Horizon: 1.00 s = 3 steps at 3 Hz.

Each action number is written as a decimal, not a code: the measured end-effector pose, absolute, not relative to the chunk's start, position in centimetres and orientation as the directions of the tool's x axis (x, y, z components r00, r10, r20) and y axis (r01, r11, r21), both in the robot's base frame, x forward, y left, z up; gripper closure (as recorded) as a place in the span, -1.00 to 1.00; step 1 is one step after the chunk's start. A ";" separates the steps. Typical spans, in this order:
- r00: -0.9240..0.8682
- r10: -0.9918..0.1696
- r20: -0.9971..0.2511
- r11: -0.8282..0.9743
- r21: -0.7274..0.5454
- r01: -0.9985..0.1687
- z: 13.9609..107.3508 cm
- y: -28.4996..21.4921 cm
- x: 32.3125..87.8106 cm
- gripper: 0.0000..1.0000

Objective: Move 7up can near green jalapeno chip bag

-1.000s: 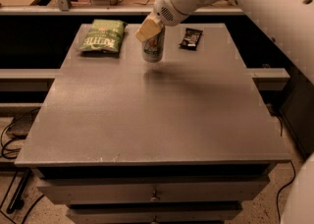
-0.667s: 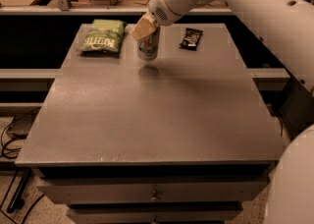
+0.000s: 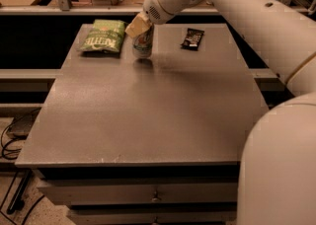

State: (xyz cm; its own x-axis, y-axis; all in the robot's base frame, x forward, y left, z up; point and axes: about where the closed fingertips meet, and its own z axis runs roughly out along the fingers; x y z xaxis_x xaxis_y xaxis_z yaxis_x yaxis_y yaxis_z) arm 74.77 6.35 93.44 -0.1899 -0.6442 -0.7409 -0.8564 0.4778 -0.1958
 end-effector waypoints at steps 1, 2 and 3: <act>-0.203 -0.648 -0.734 0.482 -0.189 -0.856 92.7 6.9 75.8 0.16; -0.215 -0.647 -0.731 0.484 -0.176 -0.857 92.1 7.4 76.4 -0.30; -0.225 -0.641 -0.734 0.486 -0.161 -0.859 91.7 7.7 76.8 -0.77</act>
Offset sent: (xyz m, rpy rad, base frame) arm 0.0242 0.0107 -0.0141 -0.0031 0.0355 -0.0181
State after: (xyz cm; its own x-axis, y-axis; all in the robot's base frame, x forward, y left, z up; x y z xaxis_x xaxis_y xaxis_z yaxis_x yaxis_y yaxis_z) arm 76.81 7.70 91.70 -0.2246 -0.6406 -0.7343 -0.8590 0.4859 -0.1612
